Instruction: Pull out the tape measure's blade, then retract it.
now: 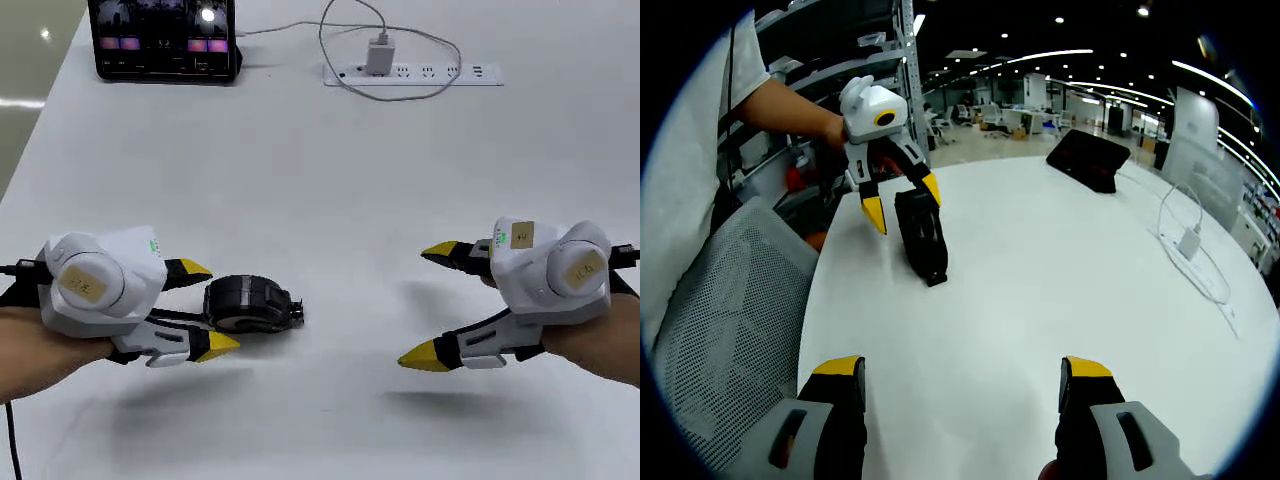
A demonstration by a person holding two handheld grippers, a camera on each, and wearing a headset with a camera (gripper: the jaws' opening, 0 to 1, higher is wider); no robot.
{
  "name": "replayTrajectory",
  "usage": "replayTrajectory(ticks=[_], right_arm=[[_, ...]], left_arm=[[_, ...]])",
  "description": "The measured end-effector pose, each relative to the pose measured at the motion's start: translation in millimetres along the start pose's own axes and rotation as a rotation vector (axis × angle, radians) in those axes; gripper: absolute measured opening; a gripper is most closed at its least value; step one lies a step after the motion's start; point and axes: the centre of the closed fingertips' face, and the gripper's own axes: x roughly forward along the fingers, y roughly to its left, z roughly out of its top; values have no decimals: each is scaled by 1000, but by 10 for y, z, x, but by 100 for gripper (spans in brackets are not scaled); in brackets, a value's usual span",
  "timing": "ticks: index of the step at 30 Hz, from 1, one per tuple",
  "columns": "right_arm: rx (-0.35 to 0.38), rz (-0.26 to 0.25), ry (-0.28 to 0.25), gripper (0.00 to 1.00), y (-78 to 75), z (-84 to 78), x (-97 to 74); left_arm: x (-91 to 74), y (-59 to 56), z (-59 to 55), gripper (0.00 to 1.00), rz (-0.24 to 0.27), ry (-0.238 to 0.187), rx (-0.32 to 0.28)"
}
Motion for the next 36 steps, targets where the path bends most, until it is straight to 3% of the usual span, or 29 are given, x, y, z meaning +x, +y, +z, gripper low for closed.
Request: replayTrajectory(ticks=[7, 20, 36], right_arm=[[-2, 8, 2, 78, 8, -9, 32], [-1, 17, 0, 76, 22, -17, 60], [-18, 30, -3, 74, 50, -7, 108]], left_arm=[[41, -6, -14, 39, -21, 15, 11], [99, 45, -5, 31, -16, 27, 55], [120, 33, -18, 28, -35, 52, 100]])
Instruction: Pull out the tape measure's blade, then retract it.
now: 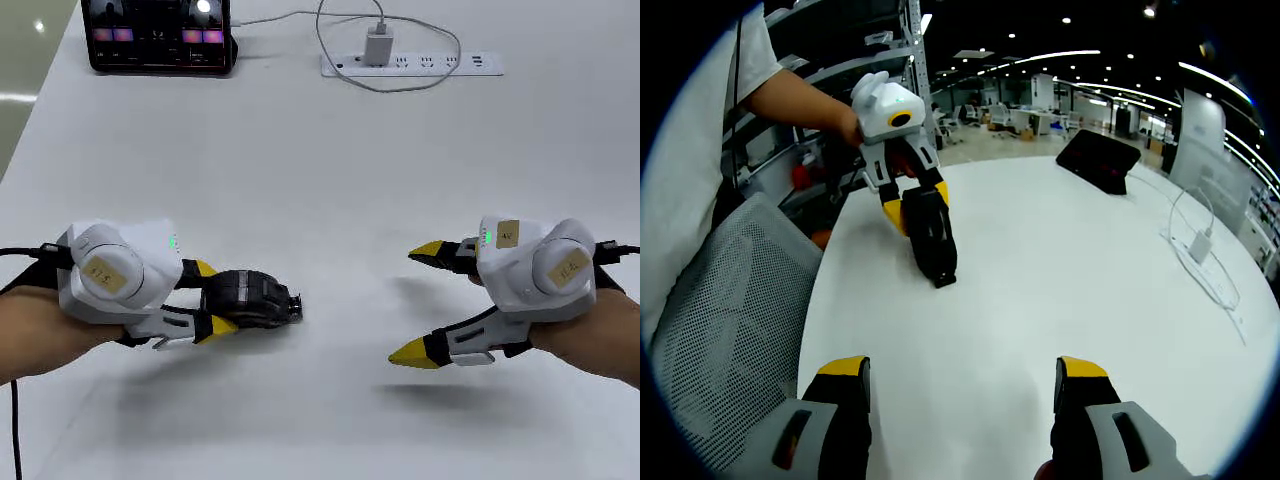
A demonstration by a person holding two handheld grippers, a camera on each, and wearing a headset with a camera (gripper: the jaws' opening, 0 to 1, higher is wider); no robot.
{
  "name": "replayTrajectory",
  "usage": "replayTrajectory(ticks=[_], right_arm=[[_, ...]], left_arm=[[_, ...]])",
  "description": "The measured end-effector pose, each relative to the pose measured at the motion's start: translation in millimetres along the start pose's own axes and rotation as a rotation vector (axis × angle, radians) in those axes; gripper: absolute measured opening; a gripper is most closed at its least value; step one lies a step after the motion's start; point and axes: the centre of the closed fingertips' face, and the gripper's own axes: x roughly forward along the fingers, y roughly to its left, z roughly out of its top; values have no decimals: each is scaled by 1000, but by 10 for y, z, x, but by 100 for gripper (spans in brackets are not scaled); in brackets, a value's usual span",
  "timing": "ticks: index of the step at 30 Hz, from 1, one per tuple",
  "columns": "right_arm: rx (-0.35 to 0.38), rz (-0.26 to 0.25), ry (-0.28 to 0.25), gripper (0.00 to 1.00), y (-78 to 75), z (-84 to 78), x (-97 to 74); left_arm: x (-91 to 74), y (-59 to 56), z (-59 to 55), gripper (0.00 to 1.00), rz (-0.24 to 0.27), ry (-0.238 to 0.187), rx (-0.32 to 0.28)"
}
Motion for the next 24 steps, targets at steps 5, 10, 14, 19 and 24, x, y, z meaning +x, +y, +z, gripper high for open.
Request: replayTrajectory(ticks=[5, 10, 14, 19, 24], right_arm=[[0, 3, -6, 73, -1, 18, 15], [-3, 5, -7, 72, 4, 29, 33], [-4, 11, -16, 69, 10, 53, 50], [-2, 11, -25, 67, -7, 73, 70], [1, 22, -31, 65, -8, 81, 136]], left_arm=[[2, -2, -2, 27, -3, 11, 18], [4, -4, -9, 27, 1, 33, 46], [5, 3, -16, 27, 5, 40, 47], [8, 16, -23, 26, 10, 42, 50], [11, 19, -29, 26, 11, 49, 59]])
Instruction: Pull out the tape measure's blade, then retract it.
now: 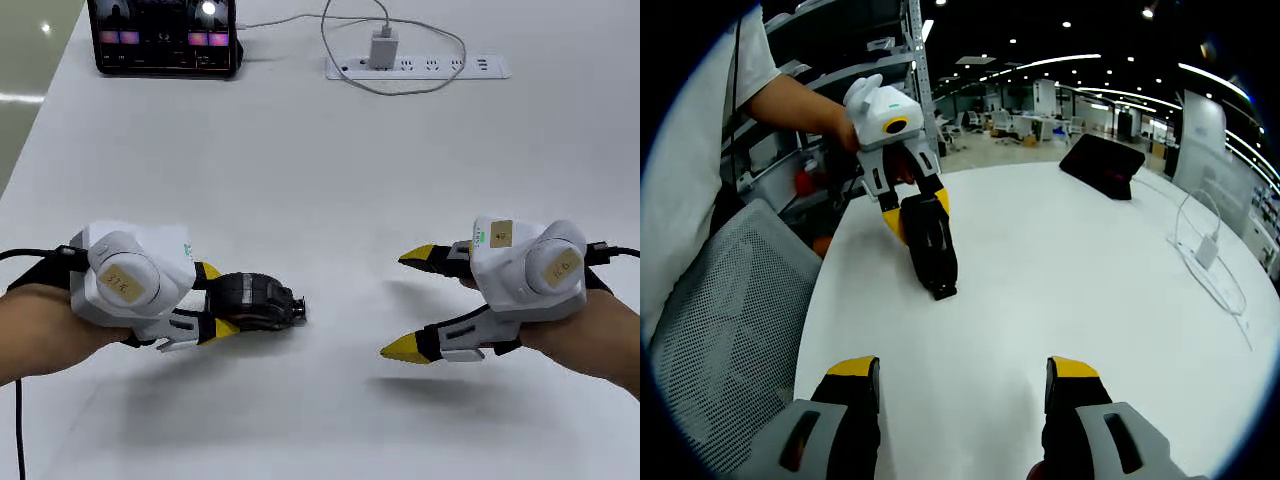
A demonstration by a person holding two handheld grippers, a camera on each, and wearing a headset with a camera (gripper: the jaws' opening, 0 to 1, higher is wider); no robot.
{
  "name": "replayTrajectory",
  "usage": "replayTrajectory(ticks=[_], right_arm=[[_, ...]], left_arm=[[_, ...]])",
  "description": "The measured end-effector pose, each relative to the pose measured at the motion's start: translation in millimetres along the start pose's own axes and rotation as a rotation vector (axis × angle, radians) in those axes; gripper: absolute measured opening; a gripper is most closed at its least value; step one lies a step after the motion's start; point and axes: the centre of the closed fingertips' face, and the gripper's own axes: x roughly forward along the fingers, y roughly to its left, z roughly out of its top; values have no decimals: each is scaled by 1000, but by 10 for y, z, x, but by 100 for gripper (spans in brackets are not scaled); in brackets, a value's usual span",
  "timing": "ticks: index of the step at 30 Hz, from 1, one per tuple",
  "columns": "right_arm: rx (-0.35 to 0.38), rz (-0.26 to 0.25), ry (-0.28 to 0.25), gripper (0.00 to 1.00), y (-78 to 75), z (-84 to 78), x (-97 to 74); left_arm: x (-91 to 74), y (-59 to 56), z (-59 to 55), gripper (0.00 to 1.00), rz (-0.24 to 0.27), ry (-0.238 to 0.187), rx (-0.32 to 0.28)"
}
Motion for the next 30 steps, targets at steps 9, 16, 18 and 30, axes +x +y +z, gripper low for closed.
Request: replayTrajectory(ticks=[9, 16, 18, 30], right_arm=[[29, 24, -34, 59, -29, 47, 133], [4, 34, -48, 52, -23, 109, 250], [7, 51, -51, 51, 0, 128, 288], [-37, 86, -44, 42, 36, 164, 472]], left_arm=[[2, -1, -6, 26, -3, 15, 12], [-1, -5, -7, 26, 0, 17, 10], [0, -5, -8, 26, -1, 17, 10], [5, -2, -15, 26, 0, 22, 8]])
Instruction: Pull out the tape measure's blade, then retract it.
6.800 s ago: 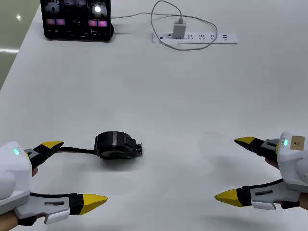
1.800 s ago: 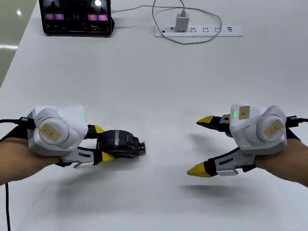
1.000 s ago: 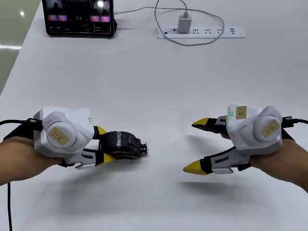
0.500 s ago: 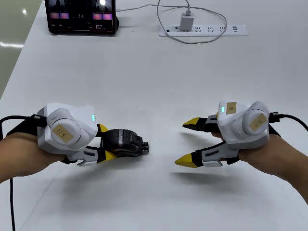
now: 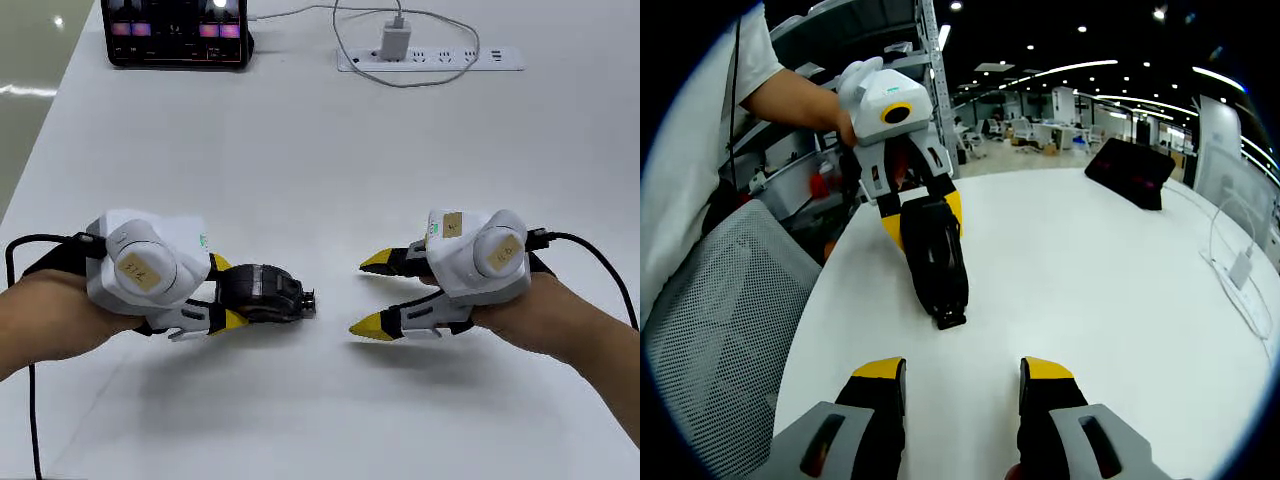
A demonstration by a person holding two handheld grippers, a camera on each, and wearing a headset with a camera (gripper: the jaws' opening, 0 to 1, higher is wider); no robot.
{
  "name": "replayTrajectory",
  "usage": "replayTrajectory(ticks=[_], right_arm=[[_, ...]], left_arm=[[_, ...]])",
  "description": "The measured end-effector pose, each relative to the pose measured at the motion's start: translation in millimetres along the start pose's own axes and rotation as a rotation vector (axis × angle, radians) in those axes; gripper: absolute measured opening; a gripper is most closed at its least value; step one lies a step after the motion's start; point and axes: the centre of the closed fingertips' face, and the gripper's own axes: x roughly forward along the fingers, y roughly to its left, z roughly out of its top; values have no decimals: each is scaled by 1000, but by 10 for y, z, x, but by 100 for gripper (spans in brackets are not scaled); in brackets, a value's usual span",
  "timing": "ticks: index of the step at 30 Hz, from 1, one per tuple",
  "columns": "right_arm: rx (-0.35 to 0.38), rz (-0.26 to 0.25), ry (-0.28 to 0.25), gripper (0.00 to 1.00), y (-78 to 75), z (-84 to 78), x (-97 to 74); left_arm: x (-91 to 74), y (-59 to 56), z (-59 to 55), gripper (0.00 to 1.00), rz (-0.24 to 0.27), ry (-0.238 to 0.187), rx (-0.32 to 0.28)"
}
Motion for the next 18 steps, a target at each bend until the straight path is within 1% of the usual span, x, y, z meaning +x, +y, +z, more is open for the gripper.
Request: replayTrajectory(ticks=[9, 12, 15, 18], right_arm=[[-30, 15, -26, 33, 5, 111, 113], [-31, 23, -27, 32, 7, 131, 159], [-34, 32, -27, 29, 7, 135, 202], [-38, 40, -30, 28, 19, 160, 242]], left_arm=[[4, 5, -5, 26, 0, 1, -1], [4, 3, -3, 26, 0, 0, -1], [4, 4, -2, 26, -1, -2, 1], [4, 4, -3, 26, -2, -1, 2]])
